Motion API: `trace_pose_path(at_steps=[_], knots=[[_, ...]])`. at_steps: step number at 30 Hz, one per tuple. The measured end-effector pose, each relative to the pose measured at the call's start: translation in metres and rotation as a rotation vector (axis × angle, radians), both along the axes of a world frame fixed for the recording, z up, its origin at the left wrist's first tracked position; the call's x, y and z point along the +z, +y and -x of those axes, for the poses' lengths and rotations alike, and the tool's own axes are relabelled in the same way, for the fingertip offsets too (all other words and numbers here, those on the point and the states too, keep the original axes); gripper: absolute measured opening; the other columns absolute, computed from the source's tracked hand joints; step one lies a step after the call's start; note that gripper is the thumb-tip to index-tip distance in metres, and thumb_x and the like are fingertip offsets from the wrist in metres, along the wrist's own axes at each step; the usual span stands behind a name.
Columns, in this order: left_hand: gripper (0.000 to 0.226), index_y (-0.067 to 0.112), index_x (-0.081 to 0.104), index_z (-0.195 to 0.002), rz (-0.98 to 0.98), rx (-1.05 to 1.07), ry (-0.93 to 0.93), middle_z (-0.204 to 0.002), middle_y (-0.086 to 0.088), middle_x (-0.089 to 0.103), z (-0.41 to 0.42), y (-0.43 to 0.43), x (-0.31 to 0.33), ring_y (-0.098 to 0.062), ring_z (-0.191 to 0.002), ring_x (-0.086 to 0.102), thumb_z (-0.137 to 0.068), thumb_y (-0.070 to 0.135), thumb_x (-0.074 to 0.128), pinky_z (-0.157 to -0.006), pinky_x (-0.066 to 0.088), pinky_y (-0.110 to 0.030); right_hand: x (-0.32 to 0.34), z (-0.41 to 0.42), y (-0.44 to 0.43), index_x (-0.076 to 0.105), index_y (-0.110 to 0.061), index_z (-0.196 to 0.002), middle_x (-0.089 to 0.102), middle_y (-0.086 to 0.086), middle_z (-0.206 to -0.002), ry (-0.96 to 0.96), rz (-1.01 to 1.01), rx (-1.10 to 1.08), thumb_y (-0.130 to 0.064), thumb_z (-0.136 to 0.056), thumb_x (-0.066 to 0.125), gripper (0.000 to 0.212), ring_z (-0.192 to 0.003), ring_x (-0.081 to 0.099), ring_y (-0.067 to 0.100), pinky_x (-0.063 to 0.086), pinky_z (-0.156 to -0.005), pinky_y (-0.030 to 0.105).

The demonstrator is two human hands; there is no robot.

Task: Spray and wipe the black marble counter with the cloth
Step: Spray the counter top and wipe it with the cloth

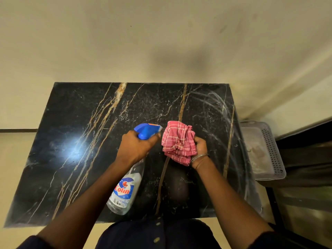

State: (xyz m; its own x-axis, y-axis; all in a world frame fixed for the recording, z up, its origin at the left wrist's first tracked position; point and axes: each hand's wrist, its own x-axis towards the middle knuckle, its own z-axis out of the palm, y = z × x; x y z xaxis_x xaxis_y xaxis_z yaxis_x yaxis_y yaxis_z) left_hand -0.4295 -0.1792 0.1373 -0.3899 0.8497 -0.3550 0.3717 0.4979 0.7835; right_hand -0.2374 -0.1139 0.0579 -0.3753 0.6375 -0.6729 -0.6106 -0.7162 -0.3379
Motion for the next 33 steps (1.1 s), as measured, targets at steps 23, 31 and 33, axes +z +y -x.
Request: trace_pose_path(at_steps=[23, 31, 33], knots=[[0.028, 0.022, 0.069, -0.092, -0.138, -0.030, -0.051, -0.065, -0.001, 0.068, 0.000, 0.061, -0.007, -0.010, -0.055, 0.063, -0.081, 0.047, 0.077, -0.059, 0.055, -0.033, -0.045, 0.014, 0.129, 0.024, -0.019, -0.155, 0.023, 0.008, -0.162, -1.714, -1.177, 0.845, -0.042, -0.095, 0.054, 0.072, -0.150, 0.015, 0.031, 0.015, -0.120, 0.049], [0.016, 0.027, 0.066, -0.089, -0.156, 0.014, -0.088, -0.054, 0.012, 0.063, 0.005, 0.095, -0.018, -0.004, -0.047, 0.061, -0.084, 0.037, 0.077, -0.049, 0.051, -0.020, -0.083, 0.059, 0.157, 0.021, -0.022, -0.156, 0.017, 0.020, -0.161, -1.896, -1.153, 1.086, -0.070, -0.088, 0.020, 0.084, -0.146, 0.018, 0.043, 0.014, -0.119, 0.058], [0.015, 0.031, 0.065, -0.090, -0.178, 0.039, -0.064, -0.057, 0.003, 0.063, 0.009, 0.103, -0.022, -0.015, -0.051, 0.063, -0.084, 0.038, 0.077, -0.053, 0.056, -0.034, -0.082, 0.077, 0.165, 0.022, -0.022, -0.156, 0.018, 0.020, -0.160, -1.907, -1.177, 1.104, -0.069, -0.089, 0.025, 0.081, -0.146, 0.018, 0.043, 0.016, -0.118, 0.059]])
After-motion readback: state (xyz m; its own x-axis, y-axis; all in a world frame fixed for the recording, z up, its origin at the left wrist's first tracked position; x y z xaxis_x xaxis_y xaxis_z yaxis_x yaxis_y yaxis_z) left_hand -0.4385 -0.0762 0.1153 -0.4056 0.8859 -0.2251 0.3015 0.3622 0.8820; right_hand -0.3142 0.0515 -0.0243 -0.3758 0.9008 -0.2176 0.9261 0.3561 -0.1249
